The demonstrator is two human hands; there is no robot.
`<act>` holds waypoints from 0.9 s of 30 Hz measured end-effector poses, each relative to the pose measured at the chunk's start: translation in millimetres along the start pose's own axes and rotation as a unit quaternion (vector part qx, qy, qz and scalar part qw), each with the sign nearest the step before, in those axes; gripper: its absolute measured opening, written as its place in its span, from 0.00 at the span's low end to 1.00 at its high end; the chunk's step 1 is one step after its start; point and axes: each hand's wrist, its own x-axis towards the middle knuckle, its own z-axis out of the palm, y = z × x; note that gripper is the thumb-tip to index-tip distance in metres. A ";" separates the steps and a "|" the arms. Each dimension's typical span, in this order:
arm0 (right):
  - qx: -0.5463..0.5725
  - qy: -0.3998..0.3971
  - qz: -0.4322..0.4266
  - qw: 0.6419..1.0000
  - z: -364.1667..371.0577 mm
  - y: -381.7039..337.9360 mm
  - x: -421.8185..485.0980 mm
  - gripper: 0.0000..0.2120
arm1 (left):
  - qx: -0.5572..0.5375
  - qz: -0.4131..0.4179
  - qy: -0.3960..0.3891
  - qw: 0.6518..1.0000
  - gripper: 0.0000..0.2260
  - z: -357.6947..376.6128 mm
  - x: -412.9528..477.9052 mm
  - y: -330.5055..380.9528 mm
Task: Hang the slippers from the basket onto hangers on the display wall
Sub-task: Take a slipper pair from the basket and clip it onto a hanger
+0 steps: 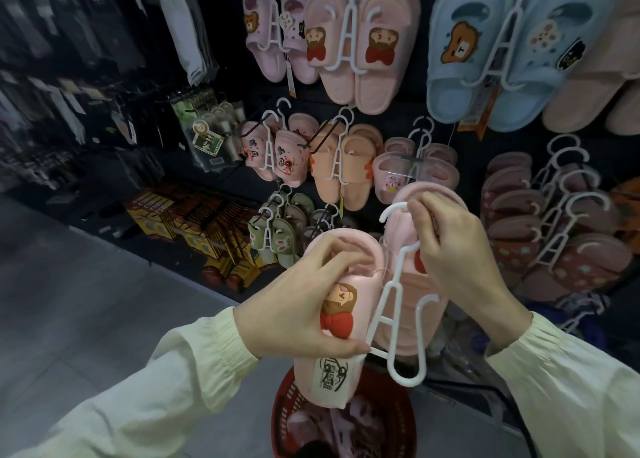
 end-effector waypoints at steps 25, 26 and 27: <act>0.063 0.011 0.089 0.994 -10.0 2.7 11.8 0.13 | 0.237 0.009 0.056 0.970 0.39 27.2 -4.8 -5.8; 0.066 0.013 0.092 0.993 -8.3 2.8 14.1 0.11 | 0.237 0.002 0.059 0.970 0.40 25.8 -4.7 -8.4; 0.068 0.017 0.095 0.993 -6.4 2.4 15.7 0.08 | 0.238 -0.005 0.061 0.969 0.40 24.2 -4.5 -11.3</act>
